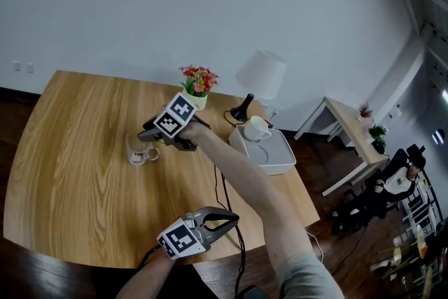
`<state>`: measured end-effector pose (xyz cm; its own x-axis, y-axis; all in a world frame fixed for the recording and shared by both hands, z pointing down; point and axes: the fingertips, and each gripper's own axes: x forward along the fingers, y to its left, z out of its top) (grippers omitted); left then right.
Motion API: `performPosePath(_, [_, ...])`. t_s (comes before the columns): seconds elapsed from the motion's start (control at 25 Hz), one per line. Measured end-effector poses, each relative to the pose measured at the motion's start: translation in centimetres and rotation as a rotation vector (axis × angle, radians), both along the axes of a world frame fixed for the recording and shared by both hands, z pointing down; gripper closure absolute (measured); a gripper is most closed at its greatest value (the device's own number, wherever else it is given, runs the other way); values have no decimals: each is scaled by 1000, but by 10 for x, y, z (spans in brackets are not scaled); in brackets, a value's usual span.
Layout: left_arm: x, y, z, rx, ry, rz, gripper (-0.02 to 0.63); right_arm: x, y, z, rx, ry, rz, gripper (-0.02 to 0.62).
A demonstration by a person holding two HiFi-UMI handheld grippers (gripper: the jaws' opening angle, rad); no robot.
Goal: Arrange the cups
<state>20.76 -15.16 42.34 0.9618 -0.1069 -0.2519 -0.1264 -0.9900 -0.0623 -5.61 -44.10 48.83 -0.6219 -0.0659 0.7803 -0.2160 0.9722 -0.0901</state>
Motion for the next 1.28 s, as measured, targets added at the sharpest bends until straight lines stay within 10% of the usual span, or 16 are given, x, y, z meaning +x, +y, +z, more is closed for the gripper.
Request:
performPosePath(0.44, [1,-1,0,-2,-5,0,598,-7,8,18,-39,75,-34,397])
performPosePath(0.72, [0,-2,0,-2,-3,-3,598,-8,13,23,3,187,-73,561])
performPosePath(1.28, [-1,-2,1,-1,-5,-3,598,19,6,12,7,165,21,565])
